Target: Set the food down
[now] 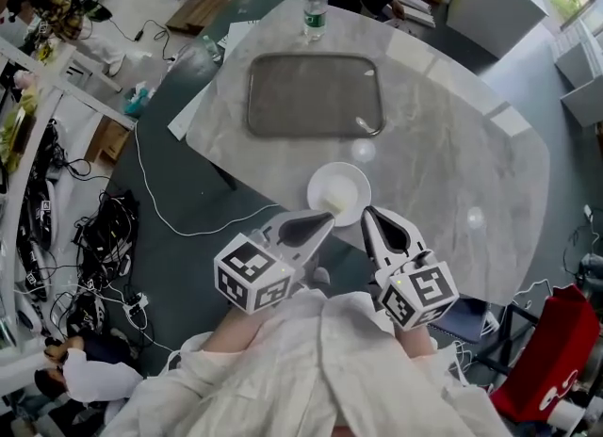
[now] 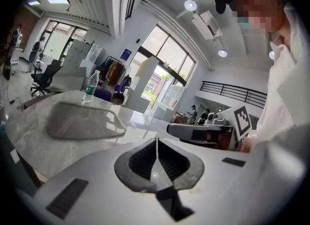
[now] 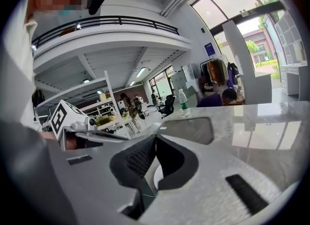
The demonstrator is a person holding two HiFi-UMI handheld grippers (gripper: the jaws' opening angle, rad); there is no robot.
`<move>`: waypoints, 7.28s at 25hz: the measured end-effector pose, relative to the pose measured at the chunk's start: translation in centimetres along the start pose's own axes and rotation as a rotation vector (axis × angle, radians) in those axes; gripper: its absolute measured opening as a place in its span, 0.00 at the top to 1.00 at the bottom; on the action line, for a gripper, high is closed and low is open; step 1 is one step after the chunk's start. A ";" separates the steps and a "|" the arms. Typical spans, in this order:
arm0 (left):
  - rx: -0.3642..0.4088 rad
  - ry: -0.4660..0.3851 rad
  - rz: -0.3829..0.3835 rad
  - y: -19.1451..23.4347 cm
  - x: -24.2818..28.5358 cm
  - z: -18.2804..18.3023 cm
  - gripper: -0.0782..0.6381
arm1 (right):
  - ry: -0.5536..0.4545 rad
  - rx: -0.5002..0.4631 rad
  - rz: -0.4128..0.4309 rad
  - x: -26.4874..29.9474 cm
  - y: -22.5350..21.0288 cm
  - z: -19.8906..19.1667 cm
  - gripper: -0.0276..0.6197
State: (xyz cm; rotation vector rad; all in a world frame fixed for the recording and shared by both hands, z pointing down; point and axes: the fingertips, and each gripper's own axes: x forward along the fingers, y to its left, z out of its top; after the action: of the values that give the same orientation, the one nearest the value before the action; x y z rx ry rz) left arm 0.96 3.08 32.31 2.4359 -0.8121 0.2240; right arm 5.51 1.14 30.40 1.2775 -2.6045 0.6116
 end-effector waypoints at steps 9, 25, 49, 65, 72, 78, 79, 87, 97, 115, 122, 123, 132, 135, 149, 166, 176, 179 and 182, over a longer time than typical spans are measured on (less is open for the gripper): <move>-0.025 0.009 -0.094 4.4 1.6 2.6 0.86 | 0.009 0.055 -0.073 4.1 -2.0 0.5 0.95; -0.038 0.115 -0.172 6.7 3.7 1.8 0.86 | 0.061 0.102 -0.162 5.8 -4.2 -0.3 0.95; -0.090 0.226 -0.025 11.2 6.1 -2.3 0.86 | 0.180 0.165 -0.134 7.3 -8.4 -4.6 0.95; -0.144 0.283 0.112 13.4 6.4 -7.2 0.85 | 0.271 0.228 -0.139 6.7 -9.5 -10.4 0.95; -0.194 0.326 0.171 14.6 6.0 -9.6 0.74 | 0.299 0.248 -0.146 6.3 -9.9 -12.2 0.95; -0.216 0.356 0.182 14.8 6.1 -10.8 0.72 | 0.333 0.262 -0.162 6.1 -10.5 -13.5 0.80; -0.222 0.359 0.182 14.8 6.1 -11.0 0.72 | 0.339 0.263 -0.166 6.1 -10.6 -13.6 0.78; -0.257 0.390 0.177 14.6 6.3 -12.2 0.69 | 0.411 0.272 -0.177 5.9 -11.0 -16.1 0.77; -0.284 0.419 0.168 14.5 6.4 -13.0 0.69 | 0.458 0.296 -0.166 6.2 -11.1 -17.7 0.77; -0.267 0.424 0.159 15.1 6.7 -13.1 0.71 | 0.481 0.252 -0.211 6.6 -11.5 -18.1 0.80; -0.271 0.431 0.142 15.4 6.8 -13.0 0.77 | 0.482 0.264 -0.228 6.6 -11.5 -18.0 0.82; -0.266 0.434 0.143 15.4 6.8 -13.0 0.77 | 0.481 0.268 -0.232 6.6 -11.5 -18.0 0.82; -0.227 0.439 0.175 15.3 6.8 -12.8 0.77 | 0.474 0.288 -0.225 6.6 -11.7 -17.6 0.85; -0.222 0.429 0.185 15.4 6.8 -12.3 0.77 | 0.460 0.287 -0.211 6.7 -11.7 -17.0 0.85; -0.178 0.384 0.249 15.1 7.3 -8.1 0.77 | 0.400 0.212 -0.109 8.1 -13.4 -11.9 0.86; -0.178 0.349 0.240 21.5 6.7 -2.8 0.77 | 0.337 0.155 -0.117 15.7 -13.4 -6.2 0.86; -0.146 0.389 0.173 28.8 9.0 1.1 0.77 | 0.314 0.130 -0.171 24.2 -16.3 -2.2 0.86; -0.144 0.398 0.161 30.8 9.6 1.7 0.77 | 0.327 0.117 -0.166 26.2 -17.0 -2.1 0.86; -0.126 0.409 0.154 32.5 10.3 2.5 0.77 | 0.343 0.121 -0.176 27.7 -17.7 -2.5 0.86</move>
State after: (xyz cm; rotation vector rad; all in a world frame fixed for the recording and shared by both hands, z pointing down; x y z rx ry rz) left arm -10.17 -24.95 48.33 2.1091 -0.7976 0.6831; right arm 2.37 -27.25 46.84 1.2865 -2.1824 0.8800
